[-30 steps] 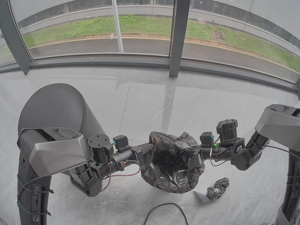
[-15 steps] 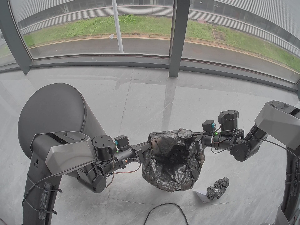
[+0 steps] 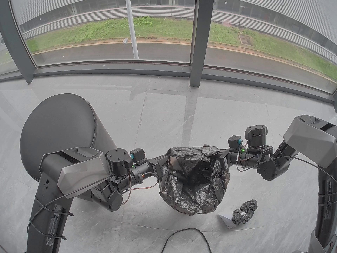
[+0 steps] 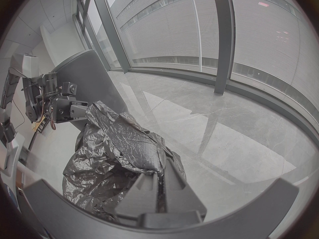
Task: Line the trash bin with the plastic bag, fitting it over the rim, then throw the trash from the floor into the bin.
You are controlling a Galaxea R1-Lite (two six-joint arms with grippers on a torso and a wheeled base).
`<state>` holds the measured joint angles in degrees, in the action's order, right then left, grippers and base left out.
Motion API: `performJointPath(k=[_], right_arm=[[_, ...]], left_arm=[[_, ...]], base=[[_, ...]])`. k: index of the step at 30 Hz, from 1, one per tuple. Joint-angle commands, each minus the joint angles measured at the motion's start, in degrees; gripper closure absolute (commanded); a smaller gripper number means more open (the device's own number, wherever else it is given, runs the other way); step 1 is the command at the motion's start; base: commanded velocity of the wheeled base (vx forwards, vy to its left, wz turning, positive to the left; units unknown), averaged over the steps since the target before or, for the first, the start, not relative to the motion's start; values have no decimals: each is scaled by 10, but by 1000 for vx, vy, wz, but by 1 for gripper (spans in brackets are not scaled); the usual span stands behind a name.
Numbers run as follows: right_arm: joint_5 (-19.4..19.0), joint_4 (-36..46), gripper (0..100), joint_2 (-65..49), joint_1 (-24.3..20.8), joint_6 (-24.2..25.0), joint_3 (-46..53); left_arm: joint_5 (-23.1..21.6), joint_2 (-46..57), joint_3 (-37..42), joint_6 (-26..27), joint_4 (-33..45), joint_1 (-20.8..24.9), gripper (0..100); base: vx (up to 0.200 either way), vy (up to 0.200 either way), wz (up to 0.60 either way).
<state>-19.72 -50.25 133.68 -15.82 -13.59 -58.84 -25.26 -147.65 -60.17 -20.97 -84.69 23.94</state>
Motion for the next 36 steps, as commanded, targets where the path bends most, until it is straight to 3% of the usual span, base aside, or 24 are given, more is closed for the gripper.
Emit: performJointPath(k=[1, 16, 25, 36], right_arm=[[-1, 0, 100, 17, 1, 1, -19], [13, -17, 100, 22, 0, 7, -25], [12, -17, 100, 22, 0, 8, -23], [13, -34, 100, 25, 1, 42, -21]], left_arm=[[-1, -27, -39, 0, 8, -1, 100], [0, -49, -86, 0, 42, -16, 100], [-1, -78, -175, -2, 95, -24, 100], [-4, -91, -183, -1, 96, -21, 100]], base=[[0, 0, 0], [0, 0, 0], [0, 0, 0], [0, 0, 0]])
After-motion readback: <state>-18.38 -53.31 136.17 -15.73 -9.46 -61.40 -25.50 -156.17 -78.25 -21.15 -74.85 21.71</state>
